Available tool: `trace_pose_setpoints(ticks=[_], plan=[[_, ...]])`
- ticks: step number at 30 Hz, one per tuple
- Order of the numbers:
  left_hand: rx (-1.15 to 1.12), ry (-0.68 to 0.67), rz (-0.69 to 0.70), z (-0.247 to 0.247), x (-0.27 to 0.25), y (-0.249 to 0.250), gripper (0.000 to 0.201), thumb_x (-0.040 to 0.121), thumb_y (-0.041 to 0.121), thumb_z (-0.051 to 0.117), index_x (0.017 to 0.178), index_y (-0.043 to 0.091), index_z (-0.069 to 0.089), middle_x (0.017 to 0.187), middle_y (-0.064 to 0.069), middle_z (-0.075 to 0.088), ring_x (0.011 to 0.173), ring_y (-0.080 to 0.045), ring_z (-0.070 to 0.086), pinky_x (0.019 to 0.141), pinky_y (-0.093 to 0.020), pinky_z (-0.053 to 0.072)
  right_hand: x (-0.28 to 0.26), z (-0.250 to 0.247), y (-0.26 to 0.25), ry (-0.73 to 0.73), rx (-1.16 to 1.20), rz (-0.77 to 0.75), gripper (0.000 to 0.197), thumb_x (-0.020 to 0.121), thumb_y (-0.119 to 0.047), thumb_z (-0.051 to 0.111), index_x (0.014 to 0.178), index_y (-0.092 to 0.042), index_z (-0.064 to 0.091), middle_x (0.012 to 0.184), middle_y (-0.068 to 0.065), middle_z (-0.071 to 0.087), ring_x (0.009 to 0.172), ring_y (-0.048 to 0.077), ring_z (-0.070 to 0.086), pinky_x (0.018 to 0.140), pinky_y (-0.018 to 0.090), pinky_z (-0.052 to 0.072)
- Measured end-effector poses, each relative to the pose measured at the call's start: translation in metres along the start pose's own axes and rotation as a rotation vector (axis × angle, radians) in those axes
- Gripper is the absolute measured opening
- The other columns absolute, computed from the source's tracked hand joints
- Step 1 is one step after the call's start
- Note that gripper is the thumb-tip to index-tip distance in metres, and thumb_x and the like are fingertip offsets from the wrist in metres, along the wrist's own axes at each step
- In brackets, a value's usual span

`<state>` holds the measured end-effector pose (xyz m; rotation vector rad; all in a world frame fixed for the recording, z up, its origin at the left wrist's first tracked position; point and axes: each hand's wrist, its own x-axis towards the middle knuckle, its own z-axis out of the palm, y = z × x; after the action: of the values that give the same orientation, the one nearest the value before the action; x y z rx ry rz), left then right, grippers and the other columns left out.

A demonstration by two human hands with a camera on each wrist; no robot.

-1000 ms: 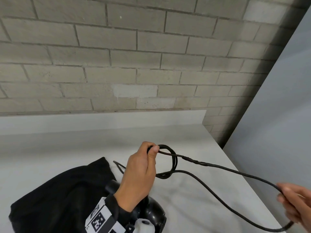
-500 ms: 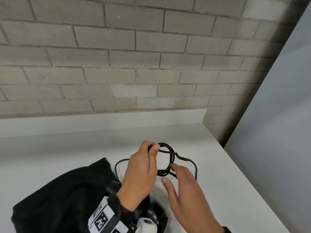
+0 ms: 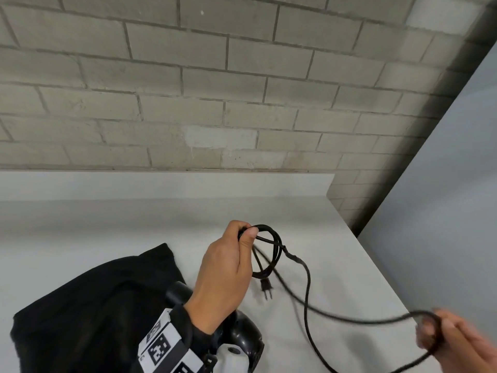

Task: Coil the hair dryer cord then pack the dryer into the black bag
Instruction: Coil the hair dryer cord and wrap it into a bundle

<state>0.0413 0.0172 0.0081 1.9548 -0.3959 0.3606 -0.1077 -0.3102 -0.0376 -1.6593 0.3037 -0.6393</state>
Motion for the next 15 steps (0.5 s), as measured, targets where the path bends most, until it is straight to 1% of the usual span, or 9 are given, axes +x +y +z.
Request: trace_pose_setpoints(ticks=[1,2,3,4,7,8,10,12,15], plan=[[0.007,-0.002,0.001,0.000,0.000,0.000,0.042,0.098,0.054,0.027,0.103,0.022,0.055,0.053,-0.004,0.048,0.046,-0.014,0.043,0.048,-0.040,0.042,0.006,-0.006,0.016,-0.077,-0.151,0.037,0.037,0.083,-0.053,0.066,0.075,-0.018,0.075,0.071,0.013,0.071,0.068,0.024,0.067,0.057,0.023,0.056],[0.011,-0.004,0.001,0.001,0.001,0.001,0.042,0.098,0.054,0.027,0.103,0.023,0.055,0.053,-0.004,0.048,0.046,-0.014,0.043,0.048,-0.040,0.042,0.001,-0.002,0.006,-0.019,-0.324,0.090,0.075,0.022,-0.086,0.050,0.070,-0.033,0.074,0.069,0.006,0.073,0.063,0.006,0.066,0.052,0.012,0.052],[0.011,-0.006,0.002,0.001,0.001,0.001,0.042,0.098,0.054,0.027,0.102,0.022,0.055,0.052,-0.001,0.047,0.045,-0.011,0.041,0.049,-0.041,0.042,-0.003,0.006,0.008,0.114,-0.314,0.130,0.027,0.052,-0.058,0.084,0.071,-0.044,0.071,0.073,0.006,0.072,0.064,-0.006,0.064,0.050,0.005,0.047],[0.010,-0.007,0.001,0.002,0.002,0.001,0.042,0.098,0.053,0.027,0.101,0.022,0.055,0.052,0.001,0.046,0.046,-0.010,0.040,0.049,-0.041,0.042,0.003,0.002,-0.003,0.056,-0.433,0.160,0.046,0.063,-0.004,0.067,0.075,-0.048,0.067,0.076,0.006,0.071,0.067,-0.012,0.061,0.053,0.001,0.044],[0.018,-0.003,0.000,0.004,0.003,0.001,0.041,0.098,0.052,0.028,0.100,0.021,0.055,0.052,0.003,0.044,0.046,-0.009,0.041,0.049,-0.039,0.042,-0.007,0.053,-0.022,0.189,-0.473,-0.068,0.027,0.079,-0.008,0.073,0.072,-0.033,0.064,0.082,-0.016,0.068,0.070,-0.014,0.059,0.057,0.000,0.041],[0.022,-0.003,0.002,0.004,0.004,0.001,0.041,0.098,0.052,0.028,0.100,0.021,0.055,0.052,0.003,0.044,0.046,-0.010,0.041,0.049,-0.038,0.042,-0.014,0.079,-0.037,0.116,-0.450,-0.128,0.020,0.079,-0.016,0.070,0.072,-0.033,0.063,0.086,-0.025,0.066,0.073,-0.012,0.060,0.060,0.000,0.042],[0.031,-0.002,0.011,0.004,0.004,0.002,0.042,0.098,0.052,0.028,0.101,0.020,0.056,0.052,0.000,0.046,0.047,-0.013,0.044,0.050,-0.037,0.043,-0.025,0.127,-0.050,-0.051,-0.453,-0.248,0.005,0.077,-0.038,0.065,0.081,-0.038,0.064,0.093,-0.027,0.066,0.085,-0.010,0.058,0.072,0.001,0.042],[0.038,0.000,0.017,0.004,0.004,0.002,0.043,0.098,0.053,0.027,0.101,0.020,0.056,0.053,-0.004,0.051,0.049,-0.016,0.047,0.051,-0.038,0.044,-0.028,0.161,-0.050,-0.259,-0.561,-0.329,0.029,0.083,-0.054,0.055,0.105,-0.036,0.062,0.102,-0.026,0.063,0.100,-0.010,0.052,0.087,0.002,0.035],[0.037,-0.003,0.015,0.002,0.004,0.003,0.043,0.097,0.054,0.026,0.101,0.022,0.056,0.053,-0.004,0.051,0.048,-0.016,0.048,0.049,-0.036,0.043,-0.023,0.198,-0.036,-0.459,-0.663,-0.392,0.042,0.098,-0.047,0.043,0.133,-0.025,0.048,0.120,-0.020,0.047,0.107,-0.008,0.043,0.093,0.006,0.030]])
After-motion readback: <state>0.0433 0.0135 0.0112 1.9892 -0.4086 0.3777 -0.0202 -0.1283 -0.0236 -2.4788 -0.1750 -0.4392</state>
